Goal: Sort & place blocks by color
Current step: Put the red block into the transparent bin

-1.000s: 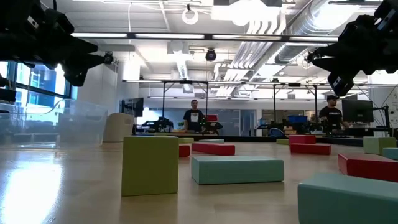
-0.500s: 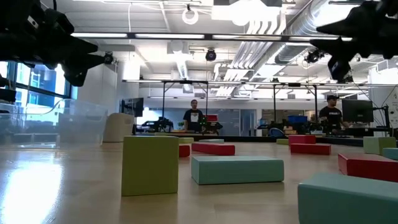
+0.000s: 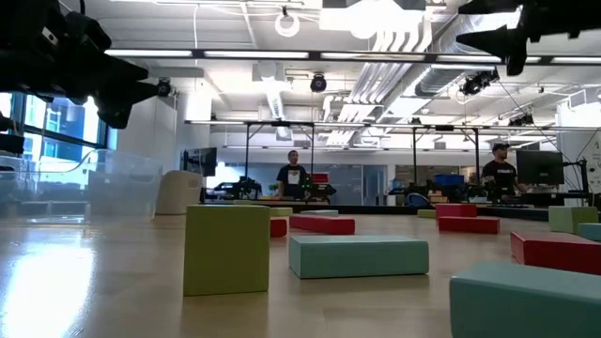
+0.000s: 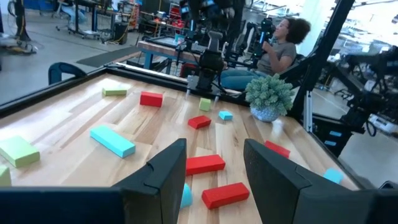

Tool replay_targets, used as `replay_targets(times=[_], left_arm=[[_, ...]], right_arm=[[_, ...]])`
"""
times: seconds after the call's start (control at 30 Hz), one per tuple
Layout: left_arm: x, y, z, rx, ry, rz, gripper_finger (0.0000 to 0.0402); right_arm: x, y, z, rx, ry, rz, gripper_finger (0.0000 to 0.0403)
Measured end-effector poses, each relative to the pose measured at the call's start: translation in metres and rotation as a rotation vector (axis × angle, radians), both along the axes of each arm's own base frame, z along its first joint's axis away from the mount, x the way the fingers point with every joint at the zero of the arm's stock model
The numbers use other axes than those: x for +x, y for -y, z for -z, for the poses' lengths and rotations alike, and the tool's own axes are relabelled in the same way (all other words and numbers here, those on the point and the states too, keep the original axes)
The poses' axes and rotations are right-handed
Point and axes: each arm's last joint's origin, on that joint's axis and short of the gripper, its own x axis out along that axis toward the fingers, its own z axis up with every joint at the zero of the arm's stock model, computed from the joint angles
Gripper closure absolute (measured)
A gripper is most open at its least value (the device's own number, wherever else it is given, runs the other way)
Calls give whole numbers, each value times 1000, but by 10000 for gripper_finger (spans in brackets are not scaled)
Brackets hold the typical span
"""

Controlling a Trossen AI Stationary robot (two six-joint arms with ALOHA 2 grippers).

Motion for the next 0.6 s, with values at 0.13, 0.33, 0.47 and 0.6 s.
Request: replay_targets(times=[0.13,0.33,0.47,0.6], left_arm=[[0,0,0,11,-2,1,252],[0,0,0,4,-1,0,252],[0,0,0,4,-1,0,252],[0,0,0,5,0,0,252]], right_arm=[[3,3,-21,74,-155,122,178],[10,6,-38,290,-357,289,178],[17,10,-38,465,-466,393,178],[28,15,-27,651,-606,443,178]])
